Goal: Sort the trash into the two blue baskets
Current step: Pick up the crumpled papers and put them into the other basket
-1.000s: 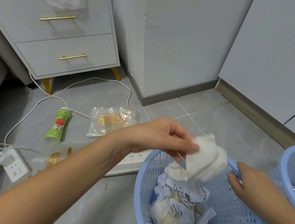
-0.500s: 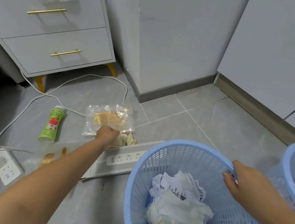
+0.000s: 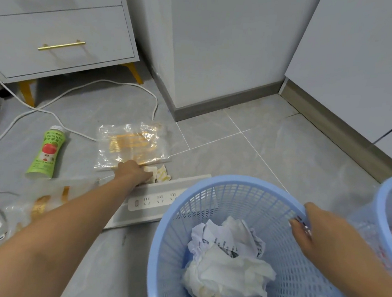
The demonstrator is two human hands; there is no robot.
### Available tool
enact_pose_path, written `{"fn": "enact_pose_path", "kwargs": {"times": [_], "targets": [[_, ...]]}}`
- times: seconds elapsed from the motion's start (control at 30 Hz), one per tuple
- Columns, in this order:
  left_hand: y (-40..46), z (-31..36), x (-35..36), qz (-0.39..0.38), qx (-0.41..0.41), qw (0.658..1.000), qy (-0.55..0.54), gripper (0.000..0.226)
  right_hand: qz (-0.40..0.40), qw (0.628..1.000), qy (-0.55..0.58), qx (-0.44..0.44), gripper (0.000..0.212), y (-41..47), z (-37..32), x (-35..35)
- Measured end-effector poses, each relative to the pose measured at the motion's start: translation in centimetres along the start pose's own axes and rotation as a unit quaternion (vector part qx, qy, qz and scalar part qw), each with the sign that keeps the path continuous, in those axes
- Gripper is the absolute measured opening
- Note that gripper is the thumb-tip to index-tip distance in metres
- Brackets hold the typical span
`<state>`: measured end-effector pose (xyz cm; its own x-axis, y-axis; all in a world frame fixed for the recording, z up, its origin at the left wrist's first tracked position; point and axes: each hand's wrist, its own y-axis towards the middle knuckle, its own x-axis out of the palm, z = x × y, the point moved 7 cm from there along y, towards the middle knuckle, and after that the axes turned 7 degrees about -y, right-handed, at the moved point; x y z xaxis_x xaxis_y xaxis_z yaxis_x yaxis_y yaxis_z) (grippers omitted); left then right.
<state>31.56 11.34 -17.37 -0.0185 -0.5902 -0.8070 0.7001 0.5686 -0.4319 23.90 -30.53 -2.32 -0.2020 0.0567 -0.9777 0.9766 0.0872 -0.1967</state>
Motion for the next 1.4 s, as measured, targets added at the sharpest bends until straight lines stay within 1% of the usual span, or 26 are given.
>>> {"fn": "enact_pose_path", "kwargs": {"times": [0.1, 0.17, 0.23, 0.27, 0.43, 0.5, 0.57, 0.63, 0.73, 0.77, 0.9, 0.97, 1.07, 1.1, 1.2, 1.27, 1.33, 1.4], "targets": [[0.0, -0.1, 0.6, -0.020, 0.019, 0.999, -0.047, 0.046, 0.001, 1.000, -0.002, 0.000, 0.024, 0.0, 0.1, 0.0], [0.3, -0.4, 0.8, -0.027, 0.026, 0.997, -0.074, 0.042, 0.001, 1.000, -0.001, 0.000, 0.024, 0.0, 0.0, 0.0], [0.5, -0.6, 0.7, -0.029, 0.035, 0.994, -0.097, 0.034, 0.000, 1.000, -0.002, -0.002, 0.026, 0.0, -0.1, 0.0], [0.5, -0.6, 0.7, -0.029, 0.042, 0.992, -0.112, 0.030, 0.001, 1.000, -0.004, -0.005, 0.028, 0.0, -0.2, 0.0], [0.3, -0.7, -0.6, 0.004, 0.054, 0.980, -0.190, 0.028, 0.012, 1.000, -0.013, -0.015, 0.033, 0.1, -0.8, -0.1], [0.1, -0.5, -1.4, 0.009, 0.049, 0.961, -0.273, 0.026, 0.022, 0.999, -0.016, -0.018, 0.030, 0.2, -0.8, -0.1], [-1.1, 0.7, -2.4, -0.013, 0.063, 0.931, -0.359, 0.021, 0.027, 0.999, -0.023, -0.020, 0.028, 0.3, -0.7, -0.1], [-3.1, 2.8, -3.9, -0.039, 0.100, 0.918, -0.383, 0.019, 0.024, 0.999, -0.023, -0.022, 0.028, 0.4, -0.6, 0.0], [-7.3, 6.0, -6.2, -0.078, 0.148, 0.909, -0.381, 0.031, 0.020, 0.999, -0.019, -0.021, 0.026, 0.5, -0.5, 0.1], [-9.1, 7.1, -6.8, -0.100, 0.162, 0.907, -0.377, 0.030, 0.019, 0.999, -0.019, -0.021, 0.025, 0.6, -0.5, 0.1], [-17.0, 11.7, -8.2, -0.208, 0.254, 0.881, -0.340, 0.012, 0.025, 0.999, -0.013, -0.033, 0.028, 0.6, -0.5, 0.2], [-21.1, 13.8, -8.2, -0.264, 0.314, 0.862, -0.298, 0.008, 0.028, 0.999, -0.009, -0.036, 0.032, 0.6, -0.5, 0.2], [-26.2, 15.9, -6.6, -0.318, 0.394, 0.840, -0.196, 0.013, 0.028, 0.999, -0.006, -0.040, 0.028, 0.5, -0.5, 0.1], [-27.4, 16.1, -5.7, -0.318, 0.421, 0.835, -0.156, 0.015, 0.028, 0.999, -0.005, -0.043, 0.027, 0.5, -0.5, 0.1], [-29.3, 16.1, -3.0, -0.284, 0.497, 0.819, -0.024, 0.015, 0.029, 0.998, -0.006, -0.047, 0.024, 0.3, -0.5, -0.1], [-29.3, 15.8, -2.3, -0.268, 0.523, 0.809, 0.010, 0.016, 0.029, 0.999, -0.004, -0.044, 0.024, 0.3, -0.5, 0.0], [-28.2, 15.9, -3.2, -0.252, 0.512, 0.820, -0.045, 0.016, 0.028, 0.999, -0.002, -0.041, 0.024, 0.3, -0.3, 0.1], [-26.0, 16.3, -5.4, -0.202, 0.469, 0.846, -0.149, 0.014, 0.027, 0.999, 0.000, -0.042, 0.024, 0.3, -0.1, 0.1]]}}
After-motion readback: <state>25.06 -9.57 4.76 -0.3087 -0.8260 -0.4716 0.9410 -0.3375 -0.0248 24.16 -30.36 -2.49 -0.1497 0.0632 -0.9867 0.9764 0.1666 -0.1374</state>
